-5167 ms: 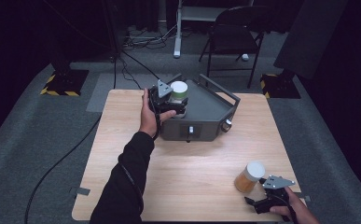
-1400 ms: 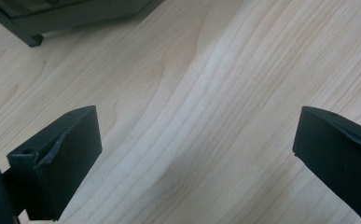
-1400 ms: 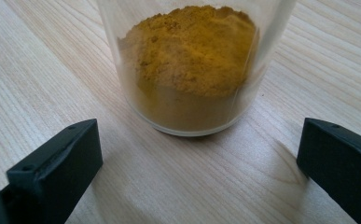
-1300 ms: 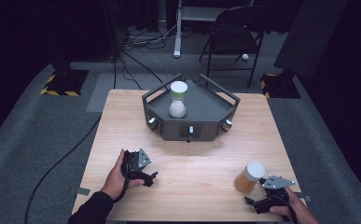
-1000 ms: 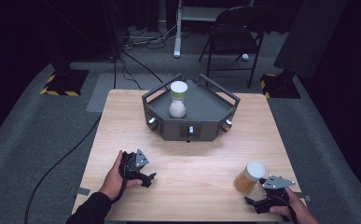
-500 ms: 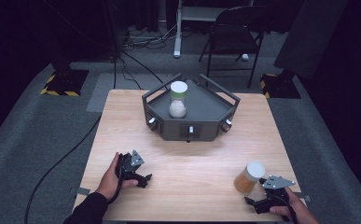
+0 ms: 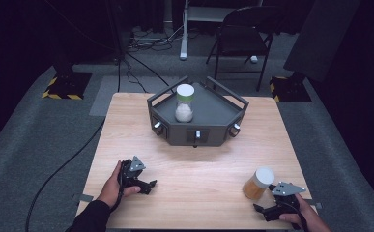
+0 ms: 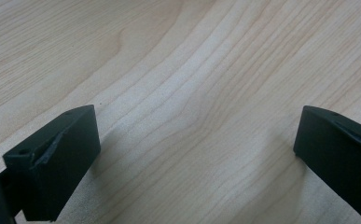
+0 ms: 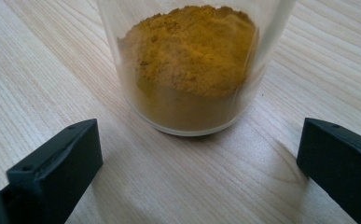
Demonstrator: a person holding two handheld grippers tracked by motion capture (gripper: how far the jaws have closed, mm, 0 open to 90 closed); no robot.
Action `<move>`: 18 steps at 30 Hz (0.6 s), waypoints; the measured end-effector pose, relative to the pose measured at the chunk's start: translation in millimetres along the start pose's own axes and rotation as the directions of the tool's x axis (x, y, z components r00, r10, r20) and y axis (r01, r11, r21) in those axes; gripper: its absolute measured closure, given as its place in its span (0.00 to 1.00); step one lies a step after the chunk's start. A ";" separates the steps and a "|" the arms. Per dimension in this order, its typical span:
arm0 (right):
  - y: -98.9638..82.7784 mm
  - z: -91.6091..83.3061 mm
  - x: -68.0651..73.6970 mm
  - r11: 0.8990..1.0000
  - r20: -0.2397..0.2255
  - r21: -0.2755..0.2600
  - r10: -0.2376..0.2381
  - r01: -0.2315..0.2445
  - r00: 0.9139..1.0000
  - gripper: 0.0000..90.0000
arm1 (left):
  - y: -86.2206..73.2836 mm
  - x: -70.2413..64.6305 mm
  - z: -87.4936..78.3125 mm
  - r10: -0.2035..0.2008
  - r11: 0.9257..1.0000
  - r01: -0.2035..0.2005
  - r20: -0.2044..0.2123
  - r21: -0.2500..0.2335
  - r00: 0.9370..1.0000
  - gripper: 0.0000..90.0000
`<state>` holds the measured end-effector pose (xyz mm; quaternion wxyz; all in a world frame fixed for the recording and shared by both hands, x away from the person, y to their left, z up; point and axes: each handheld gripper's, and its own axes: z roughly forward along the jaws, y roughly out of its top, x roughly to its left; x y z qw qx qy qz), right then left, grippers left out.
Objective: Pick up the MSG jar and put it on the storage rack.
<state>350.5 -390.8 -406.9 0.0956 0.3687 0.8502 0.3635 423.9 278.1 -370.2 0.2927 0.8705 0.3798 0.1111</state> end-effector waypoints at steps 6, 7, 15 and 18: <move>0.0 0.0 0.0 1.000 0.000 0.000 0.000 0.000 1.000 0.00 | 0.2 0.4 0.0 0.000 1.000 0.000 0.002 0.001 1.000 0.00; 0.0 0.0 0.0 1.000 0.000 0.000 0.000 0.000 1.000 0.00 | 0.2 0.6 0.0 0.001 1.000 -0.001 0.002 0.001 1.000 0.00; 0.1 0.0 -0.1 1.000 0.000 0.000 0.000 0.000 1.000 0.00 | 0.4 1.0 0.1 0.003 1.000 -0.003 0.004 0.001 1.000 0.00; 0.1 0.0 -0.1 1.000 0.000 0.000 0.000 0.000 1.000 0.00 | 0.3 1.1 0.1 0.003 1.000 -0.003 0.004 0.001 1.000 0.00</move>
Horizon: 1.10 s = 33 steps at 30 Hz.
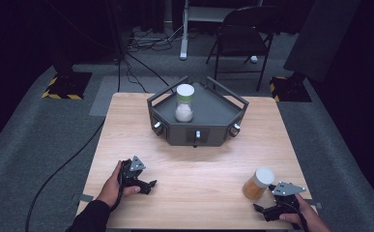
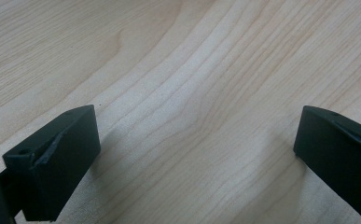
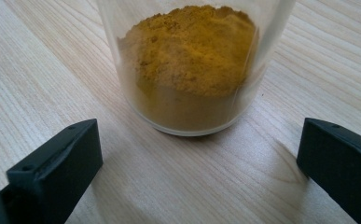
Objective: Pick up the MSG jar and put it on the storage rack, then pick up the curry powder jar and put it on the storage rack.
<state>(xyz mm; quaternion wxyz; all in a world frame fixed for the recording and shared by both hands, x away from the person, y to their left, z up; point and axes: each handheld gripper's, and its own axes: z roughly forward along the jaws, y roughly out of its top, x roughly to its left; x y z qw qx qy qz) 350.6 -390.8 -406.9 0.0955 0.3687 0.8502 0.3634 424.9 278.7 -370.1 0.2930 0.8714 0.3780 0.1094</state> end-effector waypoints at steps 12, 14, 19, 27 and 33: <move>-0.1 0.0 0.5 1.000 0.002 0.000 0.001 -0.001 1.000 0.00 | -0.1 0.7 -0.2 0.005 1.000 -0.005 0.003 0.001 1.000 0.00; -0.1 0.0 0.3 1.000 0.001 0.000 0.000 0.000 1.000 0.00 | -0.2 0.6 -0.2 0.006 1.000 -0.006 0.002 0.000 1.000 0.00; -0.5 -0.3 0.6 1.000 0.002 -0.001 0.002 -0.002 1.000 0.00 | -0.2 0.8 -0.2 0.006 1.000 -0.006 0.004 0.000 1.000 0.00; -0.6 -1.4 3.7 1.000 0.019 -0.003 -0.011 0.011 1.000 0.00 | -0.2 1.1 -0.1 0.008 1.000 -0.008 0.004 -0.001 1.000 0.00; -2.1 -4.9 6.4 1.000 0.034 -0.030 -0.008 0.009 0.999 0.02 | -0.2 1.3 -0.1 0.009 1.000 -0.009 0.005 -0.001 1.000 0.00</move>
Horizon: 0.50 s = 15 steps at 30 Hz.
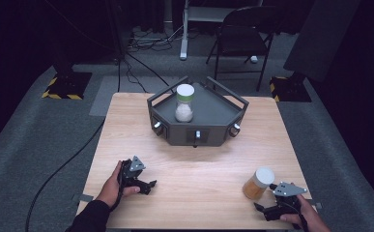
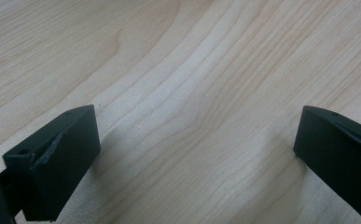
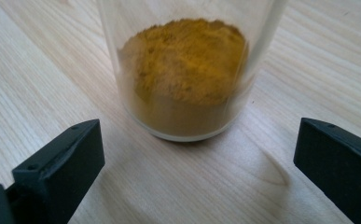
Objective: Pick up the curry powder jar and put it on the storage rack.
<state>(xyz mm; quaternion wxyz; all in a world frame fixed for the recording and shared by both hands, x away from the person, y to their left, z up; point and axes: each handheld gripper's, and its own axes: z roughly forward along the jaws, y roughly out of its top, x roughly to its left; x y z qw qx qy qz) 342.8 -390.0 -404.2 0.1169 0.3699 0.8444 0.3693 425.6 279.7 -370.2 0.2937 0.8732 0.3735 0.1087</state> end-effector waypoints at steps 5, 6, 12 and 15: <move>-2.5 -4.4 -3.8 0.998 -0.017 -0.049 0.046 -0.047 0.999 0.02 | 0.0 0.0 0.0 0.000 1.000 0.000 0.000 0.000 1.000 0.00; -3.5 -5.5 -4.9 0.996 -0.027 -0.064 0.058 -0.059 0.998 0.02 | 0.0 0.0 0.0 0.000 1.000 0.000 0.000 0.000 1.000 0.00; -4.8 -10.2 -2.8 0.983 -0.032 -0.148 0.102 -0.106 0.994 0.02 | 0.0 -0.1 0.0 0.000 1.000 0.000 0.000 0.000 1.000 0.00; -4.9 -11.2 -3.9 0.977 -0.056 -0.181 0.108 -0.116 0.993 0.02 | 0.0 -0.1 0.0 0.000 1.000 0.000 0.000 0.000 1.000 0.00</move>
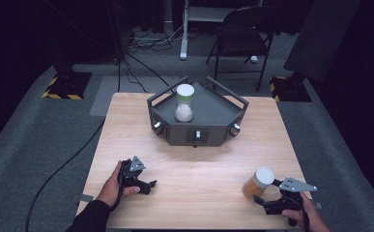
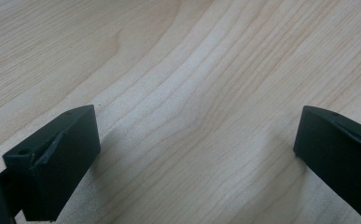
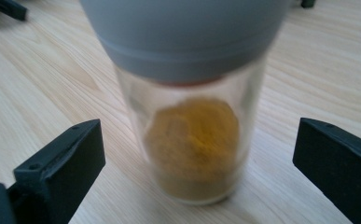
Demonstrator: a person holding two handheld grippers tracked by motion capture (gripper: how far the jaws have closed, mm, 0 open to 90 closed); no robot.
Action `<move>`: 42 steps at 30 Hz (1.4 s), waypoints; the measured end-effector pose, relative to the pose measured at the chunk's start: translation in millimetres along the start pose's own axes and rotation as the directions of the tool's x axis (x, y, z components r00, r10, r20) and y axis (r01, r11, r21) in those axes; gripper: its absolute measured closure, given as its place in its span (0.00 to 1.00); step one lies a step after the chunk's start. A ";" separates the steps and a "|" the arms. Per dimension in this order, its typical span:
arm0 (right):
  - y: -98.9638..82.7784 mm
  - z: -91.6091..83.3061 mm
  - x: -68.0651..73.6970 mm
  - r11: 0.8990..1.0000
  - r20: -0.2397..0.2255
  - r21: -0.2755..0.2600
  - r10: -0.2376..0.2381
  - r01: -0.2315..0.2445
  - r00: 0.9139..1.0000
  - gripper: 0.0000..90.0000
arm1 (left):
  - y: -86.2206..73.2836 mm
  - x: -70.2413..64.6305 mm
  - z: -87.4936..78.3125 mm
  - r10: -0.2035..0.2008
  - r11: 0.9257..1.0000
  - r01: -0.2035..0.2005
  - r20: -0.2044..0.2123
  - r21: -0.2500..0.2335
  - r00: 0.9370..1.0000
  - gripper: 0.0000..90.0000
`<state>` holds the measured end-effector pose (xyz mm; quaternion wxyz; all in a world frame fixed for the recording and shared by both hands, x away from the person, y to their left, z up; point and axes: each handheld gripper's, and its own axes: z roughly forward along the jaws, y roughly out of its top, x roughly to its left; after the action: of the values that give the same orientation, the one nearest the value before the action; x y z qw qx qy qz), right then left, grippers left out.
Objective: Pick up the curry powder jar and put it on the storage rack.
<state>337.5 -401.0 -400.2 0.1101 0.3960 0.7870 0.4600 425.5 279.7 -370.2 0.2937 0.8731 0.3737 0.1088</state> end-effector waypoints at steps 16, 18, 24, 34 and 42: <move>-1.2 5.7 10.5 0.988 0.018 -0.128 0.095 -0.092 0.995 0.13 | 0.0 -0.1 0.0 0.000 1.000 0.000 0.000 0.000 1.000 0.00; -2.7 7.0 13.0 0.984 0.028 -0.142 0.109 -0.104 0.994 0.19 | 0.0 0.0 0.0 0.000 1.000 0.000 0.000 0.000 1.000 0.00; -6.7 11.0 26.3 0.983 0.081 -0.168 0.093 -0.078 0.992 0.35 | 0.0 -0.1 0.0 0.000 1.000 0.000 0.000 0.000 1.000 0.00; -11.3 11.8 37.7 0.980 0.137 -0.199 0.054 -0.026 0.989 0.38 | 0.0 0.0 0.0 0.000 1.000 0.000 0.000 0.000 1.000 0.00; -11.5 10.6 42.1 0.978 0.177 -0.209 0.061 -0.023 0.982 0.38 | 0.0 0.0 0.0 0.000 1.000 0.000 0.000 0.000 1.000 0.00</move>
<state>309.3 -366.7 -407.3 0.2126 0.4396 0.7131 0.5031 425.5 279.7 -370.2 0.2937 0.8730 0.3739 0.1087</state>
